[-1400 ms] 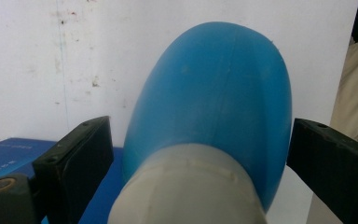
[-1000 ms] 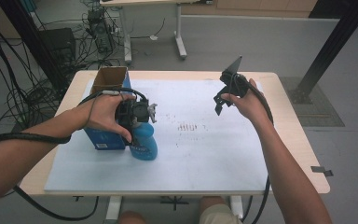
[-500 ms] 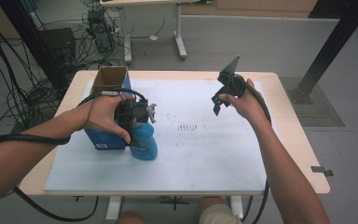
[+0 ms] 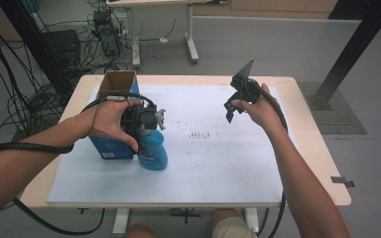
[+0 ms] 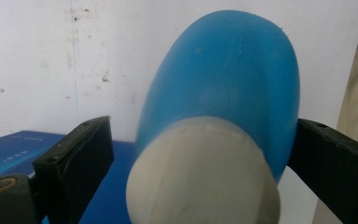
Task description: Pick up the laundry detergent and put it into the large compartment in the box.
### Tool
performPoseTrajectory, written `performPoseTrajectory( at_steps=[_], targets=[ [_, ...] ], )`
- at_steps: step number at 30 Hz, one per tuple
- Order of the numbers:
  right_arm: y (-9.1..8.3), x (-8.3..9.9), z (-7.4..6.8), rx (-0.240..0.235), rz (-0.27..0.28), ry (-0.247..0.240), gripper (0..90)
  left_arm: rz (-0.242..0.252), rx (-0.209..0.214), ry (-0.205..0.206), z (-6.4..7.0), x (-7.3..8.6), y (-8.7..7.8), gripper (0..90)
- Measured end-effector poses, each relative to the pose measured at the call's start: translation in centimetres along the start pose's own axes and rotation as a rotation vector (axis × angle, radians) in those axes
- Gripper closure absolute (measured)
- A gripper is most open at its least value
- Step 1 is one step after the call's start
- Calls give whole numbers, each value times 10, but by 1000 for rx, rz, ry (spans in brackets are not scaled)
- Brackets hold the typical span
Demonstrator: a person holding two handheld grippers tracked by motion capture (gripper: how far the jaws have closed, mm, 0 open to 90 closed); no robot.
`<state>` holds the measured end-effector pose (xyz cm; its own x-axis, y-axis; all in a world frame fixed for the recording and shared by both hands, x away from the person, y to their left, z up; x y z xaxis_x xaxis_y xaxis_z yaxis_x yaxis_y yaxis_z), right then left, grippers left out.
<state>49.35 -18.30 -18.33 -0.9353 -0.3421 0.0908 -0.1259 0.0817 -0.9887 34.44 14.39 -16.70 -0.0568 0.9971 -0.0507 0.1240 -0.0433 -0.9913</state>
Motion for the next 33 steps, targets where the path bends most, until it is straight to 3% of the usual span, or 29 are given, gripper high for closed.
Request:
performPoseTrajectory(
  at_steps=[33],
  targets=[
    [-1,-1,-7,3,1,-10,107,8,-18,-7,4,6,-2,77]
  ],
)
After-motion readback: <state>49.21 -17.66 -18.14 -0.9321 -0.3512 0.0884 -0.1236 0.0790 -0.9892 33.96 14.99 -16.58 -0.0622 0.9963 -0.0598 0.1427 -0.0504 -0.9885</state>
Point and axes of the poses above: each handheld gripper's, and its own axes: y roughly forward along the jaws, x roughly out of its underside, z roughly to its right, the point moved 1 cm from there along y, roughly forward along the jaws, and after that the axes turned 2 degrees about -z, right-handed, at the moved point
